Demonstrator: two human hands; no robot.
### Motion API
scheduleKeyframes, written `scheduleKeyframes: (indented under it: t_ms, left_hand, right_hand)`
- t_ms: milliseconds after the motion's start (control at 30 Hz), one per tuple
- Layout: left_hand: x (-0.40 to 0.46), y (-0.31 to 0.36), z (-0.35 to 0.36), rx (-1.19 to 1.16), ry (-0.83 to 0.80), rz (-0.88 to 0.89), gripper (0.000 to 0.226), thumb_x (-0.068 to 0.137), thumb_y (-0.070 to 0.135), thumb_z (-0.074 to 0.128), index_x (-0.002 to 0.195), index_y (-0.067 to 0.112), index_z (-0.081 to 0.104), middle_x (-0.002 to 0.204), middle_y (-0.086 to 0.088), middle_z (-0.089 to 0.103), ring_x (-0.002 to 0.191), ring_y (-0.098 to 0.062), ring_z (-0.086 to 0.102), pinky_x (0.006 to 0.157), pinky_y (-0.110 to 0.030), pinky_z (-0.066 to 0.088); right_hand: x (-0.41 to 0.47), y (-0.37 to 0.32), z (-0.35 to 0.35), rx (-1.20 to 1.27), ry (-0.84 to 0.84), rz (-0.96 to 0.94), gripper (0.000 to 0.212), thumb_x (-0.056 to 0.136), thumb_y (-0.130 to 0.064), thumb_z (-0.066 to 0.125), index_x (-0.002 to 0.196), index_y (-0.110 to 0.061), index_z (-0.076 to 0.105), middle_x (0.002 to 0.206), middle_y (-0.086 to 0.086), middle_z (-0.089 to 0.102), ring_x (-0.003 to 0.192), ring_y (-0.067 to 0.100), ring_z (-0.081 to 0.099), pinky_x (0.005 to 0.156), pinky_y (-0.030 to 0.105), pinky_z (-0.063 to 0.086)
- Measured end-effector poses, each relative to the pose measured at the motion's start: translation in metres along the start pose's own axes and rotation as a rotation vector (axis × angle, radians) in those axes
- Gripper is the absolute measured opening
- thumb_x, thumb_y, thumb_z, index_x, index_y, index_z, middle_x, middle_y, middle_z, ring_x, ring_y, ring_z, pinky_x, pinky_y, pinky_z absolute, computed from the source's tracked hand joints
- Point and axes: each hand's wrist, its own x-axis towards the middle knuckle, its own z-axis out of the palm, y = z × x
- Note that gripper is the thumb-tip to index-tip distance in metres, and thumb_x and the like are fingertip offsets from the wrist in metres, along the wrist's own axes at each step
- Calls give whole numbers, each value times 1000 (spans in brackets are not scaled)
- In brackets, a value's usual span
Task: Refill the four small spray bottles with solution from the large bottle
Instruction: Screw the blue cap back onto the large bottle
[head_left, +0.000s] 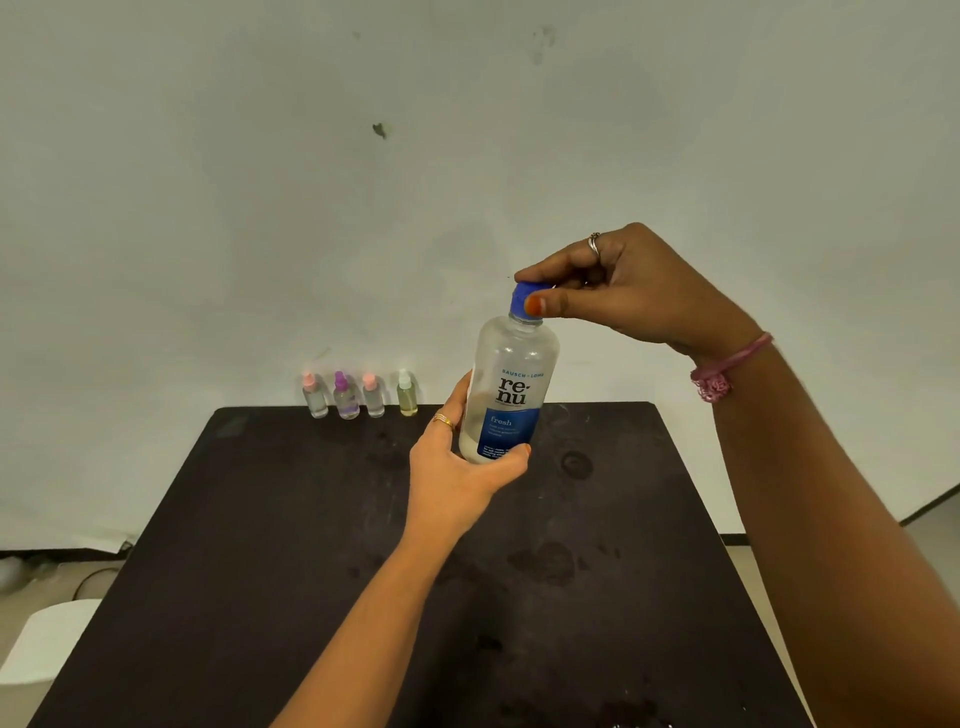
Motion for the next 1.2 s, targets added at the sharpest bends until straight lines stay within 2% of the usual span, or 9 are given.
scheduleKeyframes:
  t_ms: [200,400,533,633,767,933,1000,1067,1200]
  left_hand:
    - [-1,-1,3,-2,48,15,76,71,8,81,122,46,41,115,25,56,103,2,59,75,-9,50]
    - [3,2,6,-20,17,-2,76,70,9,82,130,37,45,122,17,59,108,-6,61,77,-12,52]
    - [4,4,7,-30,-14,2,75,70,9,82,131,34,47,122,16,61,108,-6,61,78,-14,53]
    - [5,5,9,-9,-30,-2,74,69,11,83,126,40,46,118,21,60,107,-4,61,77,-14,53]
    - [6,8,11,0,2,4,74,69,11,83,127,39,44,117,22,57,105,-2,60,73,-8,50]
    - [6,8,10,13,58,23,78,70,13,82,136,32,45,127,14,58,109,-8,59,80,-13,52]
    - [5,6,10,21,55,28,79,71,13,82,138,31,44,128,13,57,109,-8,59,77,-9,50]
    - [4,4,8,19,52,34,79,71,13,82,138,29,45,127,13,58,109,-8,59,76,-8,51]
    - [3,2,6,9,45,19,75,71,14,82,133,34,45,120,20,57,105,-4,59,74,-7,50]
  right_hand:
    - [0,0,15,41,116,85,27,74,-34,78,89,-14,66,78,-3,70,67,7,67,65,22,54]
    - [0,-3,3,-108,33,134,45,69,-58,67,99,-26,57,94,-10,66,79,9,65,68,23,52]
    - [-3,2,-17,136,-202,16,53,84,-30,59,134,-20,45,126,-4,60,112,9,60,88,23,49]
    - [-3,4,-13,143,-248,-43,40,89,-14,56,129,-12,53,124,1,62,117,11,58,97,24,46]
    - [-3,3,0,193,-66,-12,29,85,-13,67,114,-13,65,108,2,70,103,11,66,92,23,50]
    - [-2,-2,26,149,328,105,33,65,-38,82,91,-22,70,86,-8,71,78,4,67,75,16,53]
    - [-2,-5,34,29,380,123,37,64,-47,81,88,-23,65,80,-12,65,69,1,61,67,9,50]
    - [-1,-8,31,-57,289,157,47,64,-53,76,95,-23,59,84,-11,62,70,2,58,67,9,50]
    - [0,-14,3,-50,-123,123,70,71,-52,68,133,-33,43,124,-15,55,98,5,64,88,26,52]
